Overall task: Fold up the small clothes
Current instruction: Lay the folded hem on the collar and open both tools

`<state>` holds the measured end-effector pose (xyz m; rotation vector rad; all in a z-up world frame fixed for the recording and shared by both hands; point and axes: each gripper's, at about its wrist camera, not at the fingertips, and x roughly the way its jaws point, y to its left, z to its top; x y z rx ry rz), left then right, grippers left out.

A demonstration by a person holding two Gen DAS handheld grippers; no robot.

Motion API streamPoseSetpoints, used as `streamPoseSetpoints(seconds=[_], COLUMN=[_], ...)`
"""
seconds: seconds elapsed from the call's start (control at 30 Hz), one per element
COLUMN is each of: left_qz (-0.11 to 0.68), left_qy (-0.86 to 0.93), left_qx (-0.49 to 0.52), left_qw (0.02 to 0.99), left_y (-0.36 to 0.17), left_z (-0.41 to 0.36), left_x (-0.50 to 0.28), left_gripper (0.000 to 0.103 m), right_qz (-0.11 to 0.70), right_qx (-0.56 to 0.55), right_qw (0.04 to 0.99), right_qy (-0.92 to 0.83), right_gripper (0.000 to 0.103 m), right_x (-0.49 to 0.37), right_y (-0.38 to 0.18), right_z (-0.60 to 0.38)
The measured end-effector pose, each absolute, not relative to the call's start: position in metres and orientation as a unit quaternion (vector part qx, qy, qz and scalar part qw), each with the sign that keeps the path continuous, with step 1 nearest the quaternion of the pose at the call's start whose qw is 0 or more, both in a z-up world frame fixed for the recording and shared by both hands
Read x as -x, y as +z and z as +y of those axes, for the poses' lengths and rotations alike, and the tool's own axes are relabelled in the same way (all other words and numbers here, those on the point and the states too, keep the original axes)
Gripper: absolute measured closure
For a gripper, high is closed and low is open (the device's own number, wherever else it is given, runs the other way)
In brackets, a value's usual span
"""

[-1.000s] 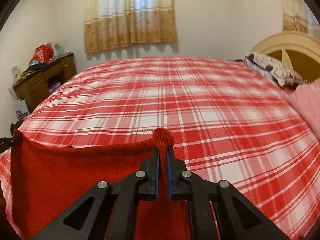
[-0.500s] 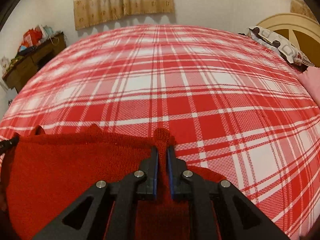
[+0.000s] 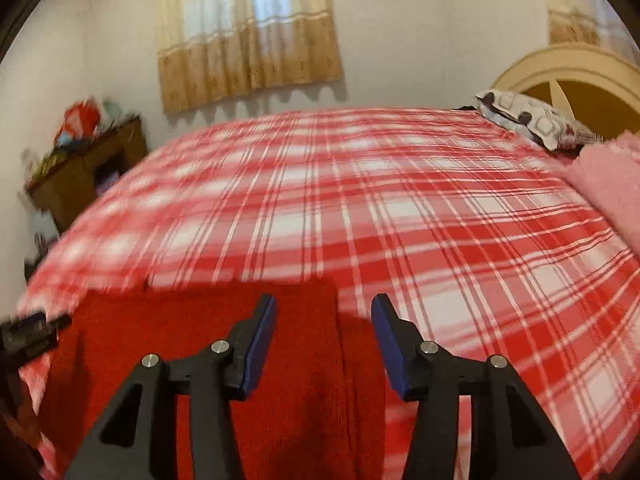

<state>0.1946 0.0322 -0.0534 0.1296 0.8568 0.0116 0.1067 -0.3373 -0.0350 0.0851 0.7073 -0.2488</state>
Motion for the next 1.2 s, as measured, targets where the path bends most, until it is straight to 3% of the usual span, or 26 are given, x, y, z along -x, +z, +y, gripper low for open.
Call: streamPoseSetpoints(seconds=[0.13, 0.2, 0.23, 0.37, 0.9, 1.2], left_qz=[0.423, 0.424, 0.424, 0.422, 0.428, 0.439], left_qy=[0.0, 0.001, 0.0, -0.007, -0.002, -0.006], left_qx=[-0.077, -0.083, -0.085, -0.102, -0.117, -0.101], left_qw=[0.903, 0.902, 0.902, 0.901, 0.896, 0.893], left_y=[-0.055, -0.057, -0.058, -0.064, -0.085, -0.078], left_z=[0.021, 0.014, 0.011, 0.0, -0.012, 0.006], left_x=[-0.171, -0.162, -0.155, -0.137, -0.112, -0.095], left_gripper=[0.037, 0.031, 0.028, 0.028, 0.025, 0.022], right_qz=[0.347, 0.357, 0.362, 0.376, 0.411, 0.375], right_qx=[0.005, 0.014, 0.008, -0.007, 0.003, -0.005], right_qw=[0.929, 0.925, 0.924, 0.919, 0.905, 0.923], right_qy=[-0.129, -0.129, -0.123, -0.114, -0.109, -0.085], right_gripper=[0.056, 0.067, 0.079, 0.087, 0.089, 0.089], right_x=[-0.073, -0.061, -0.057, -0.043, -0.02, 0.003], right_y=[-0.05, -0.058, -0.061, -0.073, -0.103, -0.059], right_z=[-0.317, -0.311, -0.31, -0.313, -0.321, -0.292])
